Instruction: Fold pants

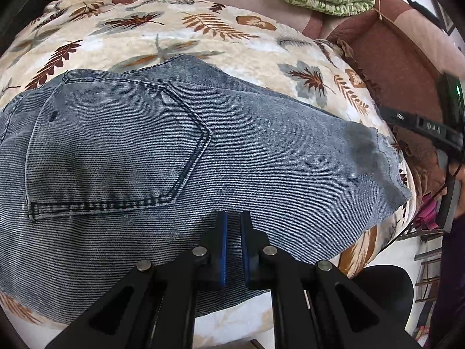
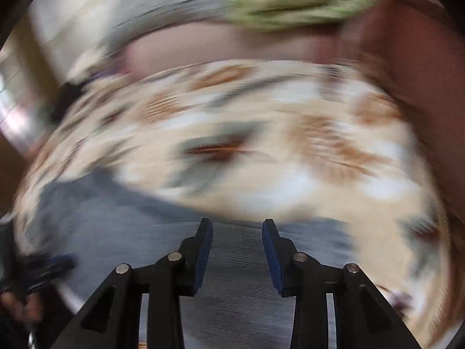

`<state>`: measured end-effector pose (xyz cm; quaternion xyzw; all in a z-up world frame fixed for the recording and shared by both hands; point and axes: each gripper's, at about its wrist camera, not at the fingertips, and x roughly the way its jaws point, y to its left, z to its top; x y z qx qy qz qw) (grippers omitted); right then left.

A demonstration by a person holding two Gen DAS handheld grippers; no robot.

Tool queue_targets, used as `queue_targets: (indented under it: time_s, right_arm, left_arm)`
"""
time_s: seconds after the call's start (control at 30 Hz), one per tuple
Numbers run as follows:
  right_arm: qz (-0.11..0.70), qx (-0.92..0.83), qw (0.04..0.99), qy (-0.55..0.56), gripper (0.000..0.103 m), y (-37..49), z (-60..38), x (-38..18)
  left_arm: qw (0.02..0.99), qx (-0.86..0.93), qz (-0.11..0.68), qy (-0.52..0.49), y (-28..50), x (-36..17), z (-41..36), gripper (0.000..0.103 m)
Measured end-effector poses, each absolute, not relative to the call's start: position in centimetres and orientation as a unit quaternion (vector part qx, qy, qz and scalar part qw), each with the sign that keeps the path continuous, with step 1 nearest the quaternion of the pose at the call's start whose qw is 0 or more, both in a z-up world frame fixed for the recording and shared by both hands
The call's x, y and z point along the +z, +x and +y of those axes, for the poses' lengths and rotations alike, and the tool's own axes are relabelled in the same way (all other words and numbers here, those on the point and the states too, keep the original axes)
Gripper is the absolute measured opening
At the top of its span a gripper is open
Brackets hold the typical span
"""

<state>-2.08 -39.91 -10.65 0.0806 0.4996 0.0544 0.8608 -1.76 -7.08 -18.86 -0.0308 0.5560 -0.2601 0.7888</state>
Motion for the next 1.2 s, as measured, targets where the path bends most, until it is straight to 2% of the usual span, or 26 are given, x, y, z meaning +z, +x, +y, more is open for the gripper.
queue_targets:
  time_s: [0.17,0.33,0.5,0.6,0.63,0.67,0.7,0.73,0.77,0.9,1.2]
  right_arm:
    - [0.520,0.171,0.835,0.053,0.033,2.6,-30.5,-12.7]
    - [0.556,0.216,0.802,0.030,0.033,6.7,-25.1,-15.9]
    - [0.577,0.232,0.783,-0.016,0.034,7.9,-23.0,-18.2]
    - [0.579,0.239,0.778,-0.045,0.033,8.0,-22.1,-18.9]
    - [0.579,0.239,0.778,-0.051,0.030,8.0,-21.9,-18.9]
    - [0.577,0.240,0.778,-0.061,0.018,8.0,-21.6,-18.9]
    - [0.575,0.240,0.778,-0.077,0.014,7.9,-21.3,-18.9]
    - [0.573,0.235,0.780,-0.090,0.004,7.8,-20.9,-18.8]
    - [0.567,0.226,0.785,-0.110,0.001,7.6,-20.5,-18.4]
    - [0.534,0.202,0.808,-0.142,0.001,7.7,-19.7,-17.1]
    - [0.515,0.128,0.843,-0.084,0.004,9.4,-20.2,-19.6]
  left_arm:
    - [0.793,-0.277,0.542,-0.027,-2.2,-18.8,-6.7,0.010]
    - [0.788,-0.321,0.524,-0.032,-2.9,-18.8,-7.1,0.047]
    - [0.791,-0.340,0.509,-0.012,-3.6,-18.6,-8.0,0.059]
    - [0.789,-0.343,0.510,-0.020,-3.3,-18.6,-8.1,0.060]
    - [0.787,-0.344,0.511,-0.024,-3.2,-18.6,-8.0,0.060]
    - [0.786,-0.345,0.511,-0.029,-3.1,-18.6,-7.9,0.060]
    - [0.785,-0.346,0.512,-0.035,-2.9,-18.7,-7.8,0.060]
    - [0.785,-0.346,0.513,-0.042,-2.7,-18.7,-7.7,0.060]
    - [0.785,-0.346,0.512,-0.047,-2.6,-18.7,-7.6,0.060]
    - [0.803,-0.330,0.493,-0.051,-2.5,-18.0,-7.3,0.060]
    - [0.820,-0.326,0.469,-0.036,-2.8,-17.6,-7.9,0.061]
